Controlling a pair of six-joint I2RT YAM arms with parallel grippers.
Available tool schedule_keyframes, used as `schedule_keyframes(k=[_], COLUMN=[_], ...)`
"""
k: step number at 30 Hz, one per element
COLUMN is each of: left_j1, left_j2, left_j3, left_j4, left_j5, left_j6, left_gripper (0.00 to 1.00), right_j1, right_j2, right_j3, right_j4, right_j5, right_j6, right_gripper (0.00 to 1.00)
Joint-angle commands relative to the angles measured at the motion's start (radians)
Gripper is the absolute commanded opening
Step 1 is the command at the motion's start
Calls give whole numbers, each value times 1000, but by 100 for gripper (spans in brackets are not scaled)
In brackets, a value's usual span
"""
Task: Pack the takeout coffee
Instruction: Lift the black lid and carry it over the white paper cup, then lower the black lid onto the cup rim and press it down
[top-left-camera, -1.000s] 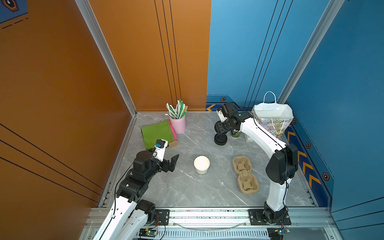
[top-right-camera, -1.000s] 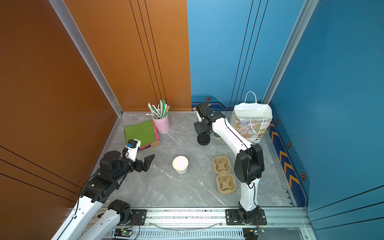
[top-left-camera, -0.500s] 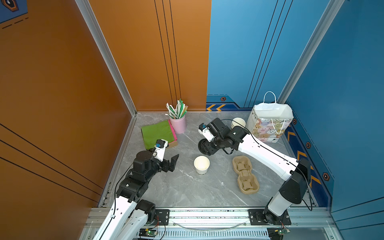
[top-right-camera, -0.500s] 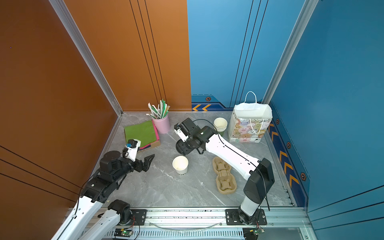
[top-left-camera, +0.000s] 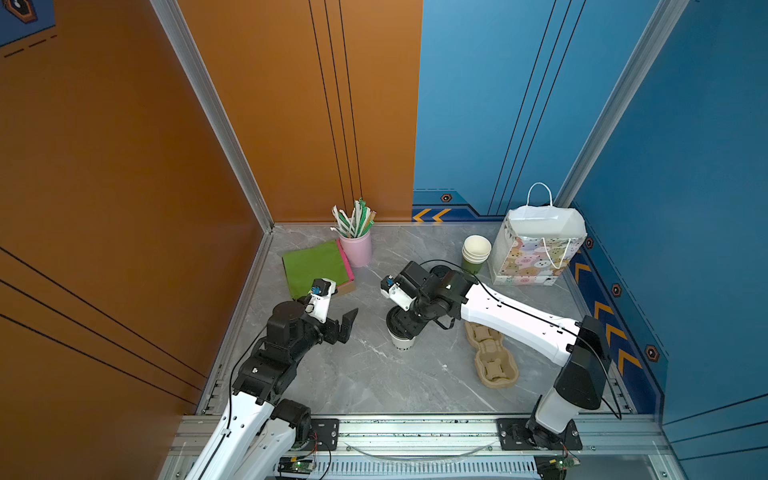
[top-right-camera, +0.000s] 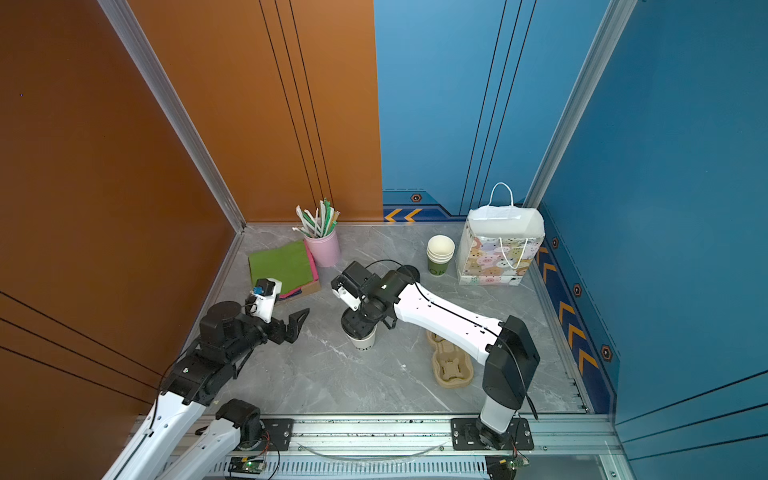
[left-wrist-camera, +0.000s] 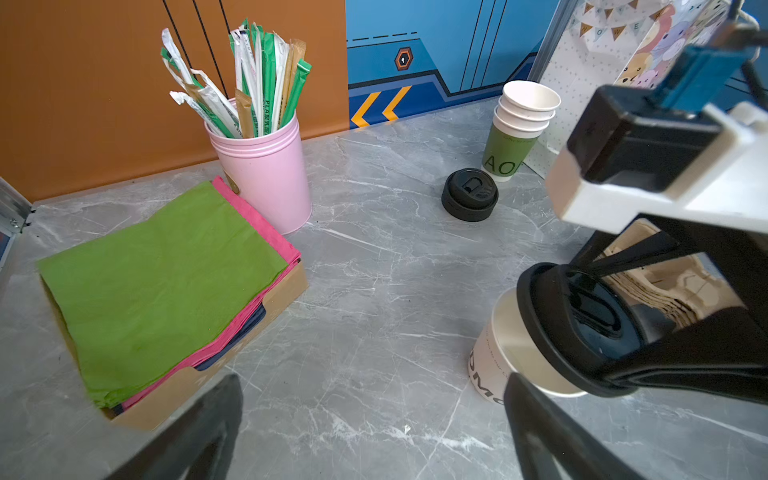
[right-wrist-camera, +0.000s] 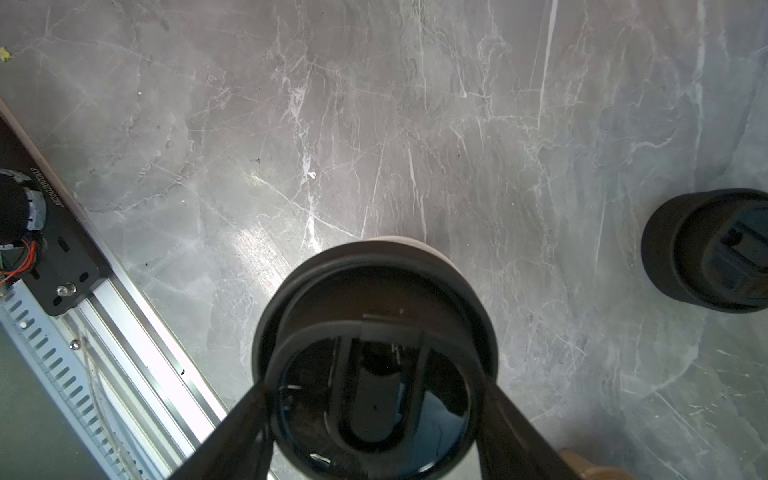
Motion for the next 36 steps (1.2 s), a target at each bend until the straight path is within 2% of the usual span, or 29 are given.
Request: schedule_keyframes(k=[1, 9, 36], left_j1=[7, 7, 11], left_j2=[-1, -1, -2], left_j3=[-11, -13, -9], left_j4=[14, 14, 14], left_j5=[-2, -3, 1], left_j6=[-8, -9, -9], left_gripper=[98, 98, 98], right_j1=[4, 8, 10], right_j2=[26, 70, 114], right_j3=[-6, 25, 85], right_j4=[-47, -93, -104], right_j5=[36, 65, 57], right_j6=[5, -3, -17], right_gripper=[70, 70, 70])
